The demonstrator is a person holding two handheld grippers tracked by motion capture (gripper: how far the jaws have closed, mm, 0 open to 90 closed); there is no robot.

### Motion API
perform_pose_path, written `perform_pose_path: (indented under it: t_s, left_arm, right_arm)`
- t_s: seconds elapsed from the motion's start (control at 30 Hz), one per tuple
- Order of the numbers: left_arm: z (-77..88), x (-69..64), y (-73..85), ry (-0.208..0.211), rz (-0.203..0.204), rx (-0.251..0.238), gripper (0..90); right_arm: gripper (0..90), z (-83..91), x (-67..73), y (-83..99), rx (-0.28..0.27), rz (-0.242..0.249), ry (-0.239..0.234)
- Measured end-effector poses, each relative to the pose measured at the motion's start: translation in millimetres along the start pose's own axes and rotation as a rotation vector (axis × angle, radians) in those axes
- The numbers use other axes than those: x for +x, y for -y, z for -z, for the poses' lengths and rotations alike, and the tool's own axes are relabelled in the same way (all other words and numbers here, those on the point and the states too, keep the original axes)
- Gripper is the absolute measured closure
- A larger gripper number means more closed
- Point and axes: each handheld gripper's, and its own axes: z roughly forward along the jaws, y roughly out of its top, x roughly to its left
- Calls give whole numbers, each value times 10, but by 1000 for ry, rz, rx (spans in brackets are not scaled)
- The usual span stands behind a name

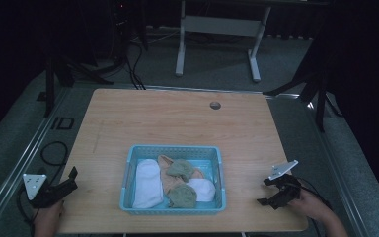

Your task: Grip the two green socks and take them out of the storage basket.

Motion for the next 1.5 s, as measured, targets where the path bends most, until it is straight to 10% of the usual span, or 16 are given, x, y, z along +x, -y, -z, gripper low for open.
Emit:
perform_pose_path:
  t_s: [0.9,1.5]
  left_arm:
    - [-2,6,-2,9,-2,2,7]
    - [-3,7,-2,14,-5,4,7]
  right_arm:
    - [140,-118,188,-712,457,252,-27]
    - [146,45,472,-1121,445,308,-59]
